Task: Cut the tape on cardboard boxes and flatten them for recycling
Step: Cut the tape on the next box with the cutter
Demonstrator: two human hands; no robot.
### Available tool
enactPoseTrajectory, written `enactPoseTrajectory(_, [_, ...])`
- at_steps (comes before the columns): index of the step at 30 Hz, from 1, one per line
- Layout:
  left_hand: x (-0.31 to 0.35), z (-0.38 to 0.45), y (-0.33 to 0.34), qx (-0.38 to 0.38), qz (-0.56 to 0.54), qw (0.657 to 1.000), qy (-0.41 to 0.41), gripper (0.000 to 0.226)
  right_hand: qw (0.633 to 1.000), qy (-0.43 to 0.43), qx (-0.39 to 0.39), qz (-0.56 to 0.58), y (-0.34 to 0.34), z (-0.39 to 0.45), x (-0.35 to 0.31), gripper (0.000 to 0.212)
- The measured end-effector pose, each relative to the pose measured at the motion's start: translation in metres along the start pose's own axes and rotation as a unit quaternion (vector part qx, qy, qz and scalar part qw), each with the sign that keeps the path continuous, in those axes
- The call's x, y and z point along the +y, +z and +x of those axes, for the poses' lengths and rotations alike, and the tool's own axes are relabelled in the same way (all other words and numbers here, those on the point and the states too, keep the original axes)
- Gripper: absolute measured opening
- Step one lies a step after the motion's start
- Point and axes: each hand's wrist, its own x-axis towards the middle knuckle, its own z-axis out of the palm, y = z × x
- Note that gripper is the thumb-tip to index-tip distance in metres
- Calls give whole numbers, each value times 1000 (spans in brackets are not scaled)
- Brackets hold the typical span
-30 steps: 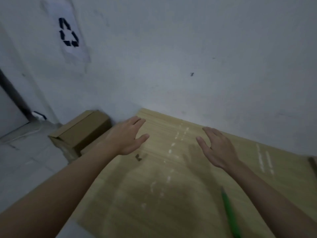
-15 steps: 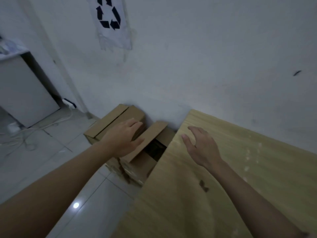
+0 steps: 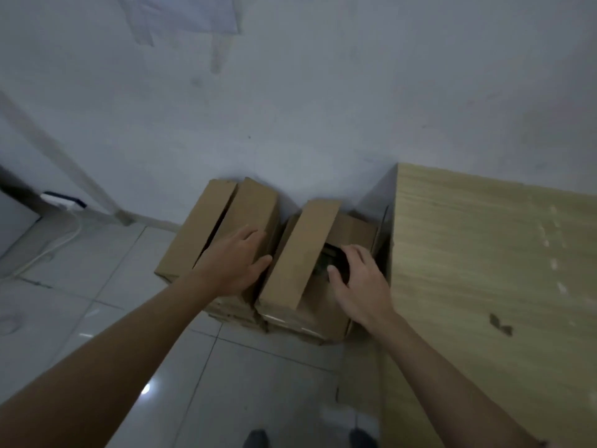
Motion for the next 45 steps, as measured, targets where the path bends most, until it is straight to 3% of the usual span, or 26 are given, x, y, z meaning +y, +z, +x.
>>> enactPoseTrajectory(5, [-42, 17, 35, -39, -45, 998, 31, 54, 997, 76, -29, -1, 56, -26, -18, 50])
enactPoseTrajectory(9, [-55, 37, 71, -73, -121, 990, -6, 54, 994, 104, -39, 0, 88, -34, -20, 49])
enactPoseTrajectory(12, [-60, 57, 100, -83, -184, 978, -60, 56, 988, 149, 38, -10, 106, -23, -7, 59])
enactPoseTrajectory(15, [-64, 81, 126, -95, -224, 965, -98, 61, 944, 293, 146, 44, 111, 4, 16, 65])
enactPoseTrajectory(18, [-68, 108, 151, -107, -253, 954, -122, 68, 880, 427, 143, 153, 120, 36, 47, 50])
enactPoseTrajectory(20, [-71, 126, 168, -105, -272, 947, -133, 73, 829, 470, 166, 254, 131, 54, 65, 40])
enactPoseTrajectory(22, [-72, 144, 183, -104, -296, 937, -153, 78, 802, 490, 161, 302, 146, 67, 79, 34])
enactPoseTrajectory(24, [-73, 160, 197, -107, -319, 926, -173, 88, 817, 496, 142, 258, 164, 76, 94, 13])
enactPoseTrajectory(25, [-73, 167, 203, -113, -334, 918, -180, 93, 833, 494, 137, 209, 171, 80, 102, 23])
enactPoseTrajectory(26, [-74, 173, 209, -120, -352, 909, -187, 97, 839, 499, 130, 177, 178, 83, 109, 47])
enactPoseTrajectory(28, [-75, 181, 220, -130, -397, 886, -200, 103, 824, 513, 128, 205, 184, 89, 115, 85])
enactPoseTrajectory(31, [-71, 184, 226, -120, -447, 861, -209, 99, 819, 512, 81, 247, 190, 94, 120, 99])
enactPoseTrajectory(33, [-65, 182, 221, -95, -436, 870, -210, 95, 817, 523, 74, 232, 186, 99, 115, 102])
enactPoseTrajectory(39, [-39, 162, 146, 5, -252, 947, -201, 84, 826, 513, 125, 198, 128, 107, 67, 97])
enactPoseTrajectory(45, [-24, 114, 26, 123, -214, 958, -149, 81, 862, 424, 183, 210, 35, 79, -17, 92])
